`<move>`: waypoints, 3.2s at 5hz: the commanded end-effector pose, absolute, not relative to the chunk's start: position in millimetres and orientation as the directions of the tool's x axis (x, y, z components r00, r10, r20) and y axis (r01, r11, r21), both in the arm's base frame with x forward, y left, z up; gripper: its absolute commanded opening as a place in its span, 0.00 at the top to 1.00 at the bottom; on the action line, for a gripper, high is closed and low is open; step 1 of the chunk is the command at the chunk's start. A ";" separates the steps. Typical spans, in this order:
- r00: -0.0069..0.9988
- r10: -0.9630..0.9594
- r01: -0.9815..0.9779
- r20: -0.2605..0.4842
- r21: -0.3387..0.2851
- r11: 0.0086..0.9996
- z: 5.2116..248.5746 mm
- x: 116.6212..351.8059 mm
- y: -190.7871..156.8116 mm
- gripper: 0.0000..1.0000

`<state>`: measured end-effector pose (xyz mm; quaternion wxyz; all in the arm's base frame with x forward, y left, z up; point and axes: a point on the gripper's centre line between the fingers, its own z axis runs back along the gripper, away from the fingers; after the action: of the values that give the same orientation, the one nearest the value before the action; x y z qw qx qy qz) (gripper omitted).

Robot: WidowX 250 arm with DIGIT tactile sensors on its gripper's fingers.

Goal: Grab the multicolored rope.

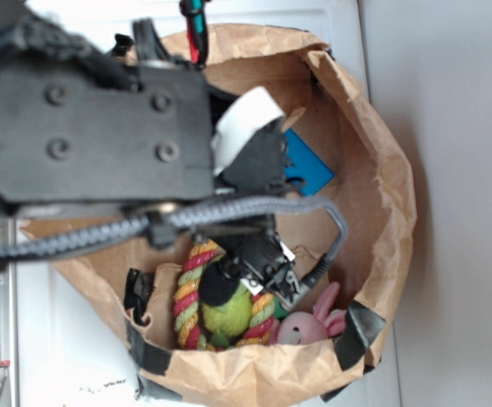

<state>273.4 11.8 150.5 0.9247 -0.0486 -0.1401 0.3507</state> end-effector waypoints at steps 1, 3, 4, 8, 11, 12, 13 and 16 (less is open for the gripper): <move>0.704 0.667 -0.636 0.242 -0.204 0.745 159.5 276.3 19.2 0.00; 0.704 0.667 -0.636 0.242 -0.204 0.745 159.5 276.3 19.2 0.00; 0.719 0.658 -0.622 0.222 -0.216 0.752 154.8 277.7 21.4 0.00; 0.703 0.682 -0.657 0.202 -0.185 0.731 116.0 292.6 27.2 0.00; 0.684 0.706 -0.674 0.182 -0.212 0.708 87.6 288.4 26.6 0.00; 0.668 0.723 -0.691 0.179 -0.213 0.691 82.4 292.2 28.8 0.00; 0.640 0.754 -0.728 0.149 -0.198 0.656 76.1 299.0 32.7 0.00; 0.567 0.818 -0.793 0.092 -0.207 0.573 74.2 302.1 38.8 0.00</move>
<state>298.5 28.7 62.6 0.8869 -0.0645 -0.0720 0.4518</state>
